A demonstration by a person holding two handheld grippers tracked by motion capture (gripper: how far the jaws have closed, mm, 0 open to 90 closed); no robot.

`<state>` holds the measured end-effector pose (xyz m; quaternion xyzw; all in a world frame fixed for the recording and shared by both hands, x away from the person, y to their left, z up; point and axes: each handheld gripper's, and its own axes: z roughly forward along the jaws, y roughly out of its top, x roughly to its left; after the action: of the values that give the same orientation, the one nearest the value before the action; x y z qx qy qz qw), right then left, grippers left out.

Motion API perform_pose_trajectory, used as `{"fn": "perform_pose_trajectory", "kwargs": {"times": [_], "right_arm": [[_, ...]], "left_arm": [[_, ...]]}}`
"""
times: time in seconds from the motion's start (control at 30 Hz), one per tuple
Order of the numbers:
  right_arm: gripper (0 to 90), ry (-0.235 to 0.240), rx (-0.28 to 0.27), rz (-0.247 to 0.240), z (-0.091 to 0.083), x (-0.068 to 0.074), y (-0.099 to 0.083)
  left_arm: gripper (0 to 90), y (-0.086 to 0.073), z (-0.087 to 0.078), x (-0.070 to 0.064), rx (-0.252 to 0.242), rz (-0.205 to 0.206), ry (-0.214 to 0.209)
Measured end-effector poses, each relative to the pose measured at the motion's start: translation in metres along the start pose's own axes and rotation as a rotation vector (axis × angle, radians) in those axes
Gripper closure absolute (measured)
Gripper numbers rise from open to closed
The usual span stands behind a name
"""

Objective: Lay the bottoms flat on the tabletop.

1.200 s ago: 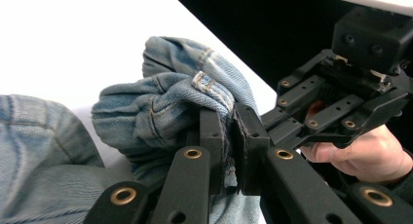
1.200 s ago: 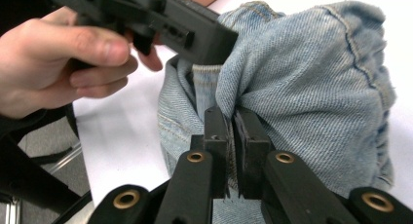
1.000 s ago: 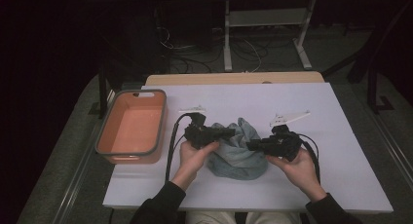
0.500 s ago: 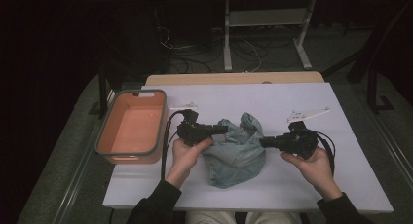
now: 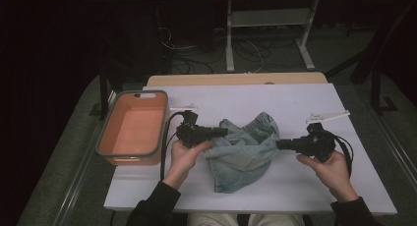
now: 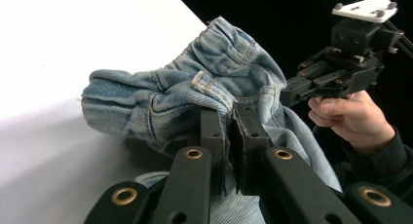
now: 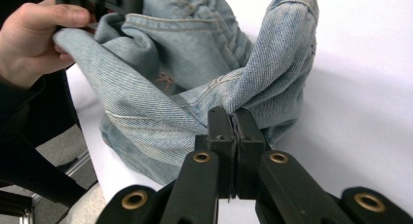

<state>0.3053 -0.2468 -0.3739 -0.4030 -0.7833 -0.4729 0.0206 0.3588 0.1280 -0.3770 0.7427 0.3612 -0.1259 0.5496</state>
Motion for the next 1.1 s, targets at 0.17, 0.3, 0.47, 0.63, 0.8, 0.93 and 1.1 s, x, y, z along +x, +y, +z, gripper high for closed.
{"fn": "perform_pose_trajectory", "kwargs": {"times": [0.17,0.3,0.47,0.63,0.8,0.93,1.1], "right_arm": [[88.1,-0.021,-0.002,0.034,-0.008,-0.01,-0.009],[88.1,-0.038,0.001,0.069,-0.014,-0.021,-0.017],[88.1,-0.048,0.018,0.108,-0.017,-0.035,-0.027],[88.1,-0.055,0.03,0.132,-0.016,-0.042,-0.03],[88.1,-0.082,0.034,0.152,-0.017,-0.05,-0.034],[88.1,-0.091,0.038,0.169,-0.016,-0.058,-0.037],[88.1,-0.103,0.054,0.17,-0.011,-0.065,-0.037]], "left_arm": [[84.8,-0.002,-0.001,0.003,0.004,-0.008,0.007],[85.1,-0.005,-0.004,0.007,0.009,-0.021,0.015],[85.1,-0.01,-0.003,0.012,0.031,-0.039,0.015],[85.1,-0.016,-0.003,0.017,0.06,-0.054,0.041],[85.2,-0.02,-0.005,0.023,0.091,-0.051,0.07],[85.1,-0.023,-0.003,0.027,0.118,-0.066,0.078],[85.1,-0.025,0.001,0.027,0.155,-0.055,0.099]]}}
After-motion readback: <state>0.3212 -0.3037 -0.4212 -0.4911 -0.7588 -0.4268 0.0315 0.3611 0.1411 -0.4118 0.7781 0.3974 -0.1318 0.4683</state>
